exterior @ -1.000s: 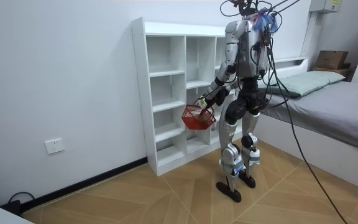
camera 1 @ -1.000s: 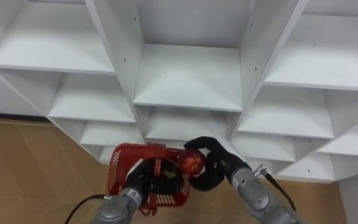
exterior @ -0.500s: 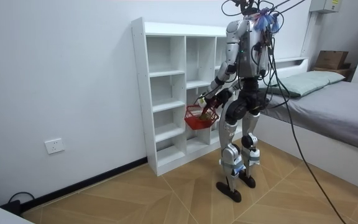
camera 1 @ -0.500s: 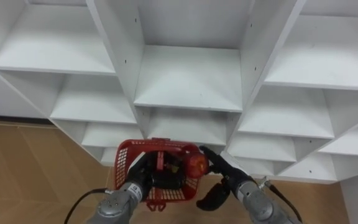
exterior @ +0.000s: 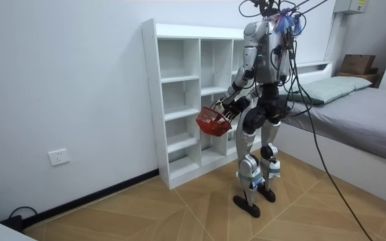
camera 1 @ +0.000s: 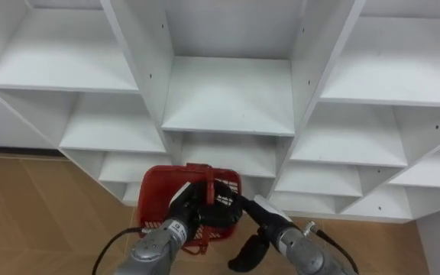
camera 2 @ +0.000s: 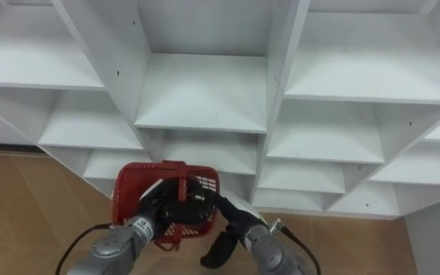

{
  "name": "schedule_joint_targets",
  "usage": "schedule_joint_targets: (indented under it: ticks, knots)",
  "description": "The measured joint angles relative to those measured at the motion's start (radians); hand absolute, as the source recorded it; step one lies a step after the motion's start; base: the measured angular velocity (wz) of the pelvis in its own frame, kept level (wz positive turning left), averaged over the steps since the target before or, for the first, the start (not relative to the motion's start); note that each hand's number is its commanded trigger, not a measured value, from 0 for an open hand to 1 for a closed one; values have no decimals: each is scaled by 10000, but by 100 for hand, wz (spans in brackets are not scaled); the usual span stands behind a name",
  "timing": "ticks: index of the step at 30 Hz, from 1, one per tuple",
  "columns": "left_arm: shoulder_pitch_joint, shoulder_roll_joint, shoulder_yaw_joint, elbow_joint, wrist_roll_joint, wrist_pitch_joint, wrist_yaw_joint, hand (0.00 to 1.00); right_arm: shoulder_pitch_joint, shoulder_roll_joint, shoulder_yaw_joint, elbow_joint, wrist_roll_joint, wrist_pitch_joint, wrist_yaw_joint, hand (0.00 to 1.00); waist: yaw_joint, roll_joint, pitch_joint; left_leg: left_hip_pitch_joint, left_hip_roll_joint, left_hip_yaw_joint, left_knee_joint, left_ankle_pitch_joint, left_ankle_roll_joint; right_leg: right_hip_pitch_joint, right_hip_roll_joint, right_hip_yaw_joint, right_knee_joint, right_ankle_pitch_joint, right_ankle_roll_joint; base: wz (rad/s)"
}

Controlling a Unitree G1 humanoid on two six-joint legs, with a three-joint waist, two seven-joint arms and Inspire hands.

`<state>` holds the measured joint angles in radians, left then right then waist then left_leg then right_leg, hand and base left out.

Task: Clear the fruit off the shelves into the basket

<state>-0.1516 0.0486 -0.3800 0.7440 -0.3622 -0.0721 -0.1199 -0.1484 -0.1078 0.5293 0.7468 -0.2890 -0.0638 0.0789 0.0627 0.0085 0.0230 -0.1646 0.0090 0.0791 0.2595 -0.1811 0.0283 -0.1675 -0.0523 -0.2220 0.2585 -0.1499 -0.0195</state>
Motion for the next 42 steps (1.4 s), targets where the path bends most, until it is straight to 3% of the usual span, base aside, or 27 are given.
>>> schedule_joint_targets:
  ticks: [19, 27, 32, 38, 40, 42]
  knots:
    - [0, -8, -119, 0, -2, 0, -227, 100, 0, -34, -15, 0, -368, 0, 325, 0, -31, -56, -9, 25, -1, 96, 20, 1, 1, 0, 14, 117, -14, -11, 6, 0]
    - [12, 43, -211, 0, 17, 1, -228, 100, 34, -84, -39, -19, -436, 3, 329, 0, -38, -195, -3, 42, 0, 62, 35, 1, 1, 44, 18, 115, -34, -17, 13, 0]
    - [160, 243, -179, 18, 233, -2, -178, 100, 241, -206, -81, -23, -241, 2, 301, 0, -9, -228, -4, 189, -12, 73, -75, 0, 1, 124, 44, 189, -65, -25, 26, -2]
    - [633, 868, -129, 94, 1068, -3, 148, 100, 830, -500, -559, -648, -215, -65, 86, 0, -33, -226, -16, 377, -10, 170, -205, 0, 1, 256, 55, 241, -138, -27, 29, -3]
    - [793, 1046, 14, 277, 1461, -13, 217, 100, 992, -533, -793, -655, -212, -99, 93, 0, -40, -247, -36, 572, -36, 201, -277, 0, 0, 450, 112, 246, -222, -27, 30, -3]
    - [1063, 1112, 516, 614, 2029, -26, 327, 100, 1128, -558, -1125, -666, 134, -122, 84, 0, -46, -289, -107, 740, -44, 240, -385, -1, -1, 562, 139, 279, -263, -27, 30, -6]
